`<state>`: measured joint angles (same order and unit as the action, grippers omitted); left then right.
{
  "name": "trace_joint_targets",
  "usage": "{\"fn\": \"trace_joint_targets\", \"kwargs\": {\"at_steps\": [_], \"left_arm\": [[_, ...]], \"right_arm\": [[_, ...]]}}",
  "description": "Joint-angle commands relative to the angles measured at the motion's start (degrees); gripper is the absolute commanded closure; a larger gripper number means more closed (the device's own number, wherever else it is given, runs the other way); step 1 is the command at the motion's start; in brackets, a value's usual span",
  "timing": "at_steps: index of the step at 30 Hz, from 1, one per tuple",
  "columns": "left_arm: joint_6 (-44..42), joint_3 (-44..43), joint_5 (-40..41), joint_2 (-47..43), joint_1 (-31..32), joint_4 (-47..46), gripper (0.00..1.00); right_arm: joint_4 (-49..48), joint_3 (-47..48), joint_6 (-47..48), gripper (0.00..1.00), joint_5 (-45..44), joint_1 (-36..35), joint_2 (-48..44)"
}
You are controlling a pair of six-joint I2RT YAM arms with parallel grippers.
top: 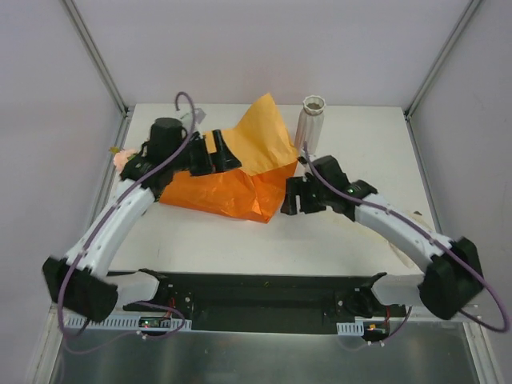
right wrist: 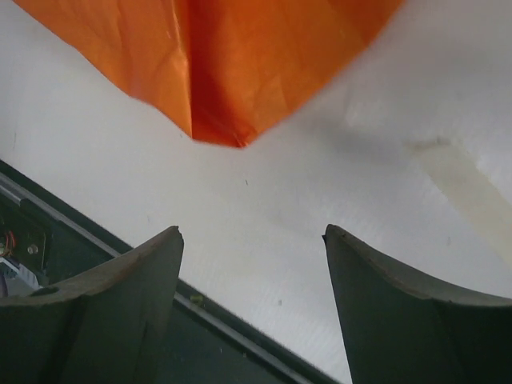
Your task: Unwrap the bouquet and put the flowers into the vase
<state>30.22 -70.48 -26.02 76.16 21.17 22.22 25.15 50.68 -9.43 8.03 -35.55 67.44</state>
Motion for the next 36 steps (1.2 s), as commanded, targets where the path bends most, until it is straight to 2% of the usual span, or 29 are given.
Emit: {"fn": "trace_joint_targets", "kwargs": {"at_steps": [1, 2, 6, 10, 14, 17, 22, 28, 31, 36], "left_arm": [[-2.4, 6.9, 10.8, -18.0, -3.1, 1.5, 0.01], [-2.1, 8.3, 11.5, -22.1, -3.1, 1.5, 0.01], [-1.5, 12.7, 12.4, -29.0, -3.2, 3.1, 0.01], [-2.0, 12.2, 11.9, -30.7, -3.2, 4.5, 0.01], [-3.2, 9.1, 12.0, -29.4, -3.2, 5.3, 0.01], [-4.1, 6.7, 12.6, -28.4, -3.2, 5.6, 0.01], [-5.4, 2.0, 15.9, -28.3, -3.2, 6.6, 0.01], [-5.3, 0.3, 17.8, -28.3, -3.2, 7.0, 0.01], [-3.9, 1.0, 17.0, -27.6, -3.2, 7.1, 0.01], [-1.4, 3.5, 11.0, -22.6, -3.3, 8.3, 0.01]], "right_arm": [[-9.8, 15.4, 8.4, 0.25, 6.8, -1.0, 18.1], [-10.3, 17.6, 8.8, 0.25, 9.3, -1.0, 20.8], [-16.4, 26.7, 5.0, 0.25, 14.6, -0.9, 32.0], [-20.0, 33.3, -0.6, 0.25, 19.0, -1.4, 42.6], [-21.3, 35.5, -1.3, 0.25, 20.9, -5.2, 44.4], [-20.8, 35.8, -0.5, 0.25, 22.4, -8.7, 42.9], [-20.7, 28.1, -0.2, 0.25, 19.3, -13.7, 33.2], [-20.9, 20.3, -1.5, 0.24, 15.5, -22.5, 28.7], [-19.6, 19.6, -2.0, 0.24, 12.2, -28.2, 28.1], [-12.9, 18.3, 0.7, 0.23, 4.9, -30.3, 20.5]]}}
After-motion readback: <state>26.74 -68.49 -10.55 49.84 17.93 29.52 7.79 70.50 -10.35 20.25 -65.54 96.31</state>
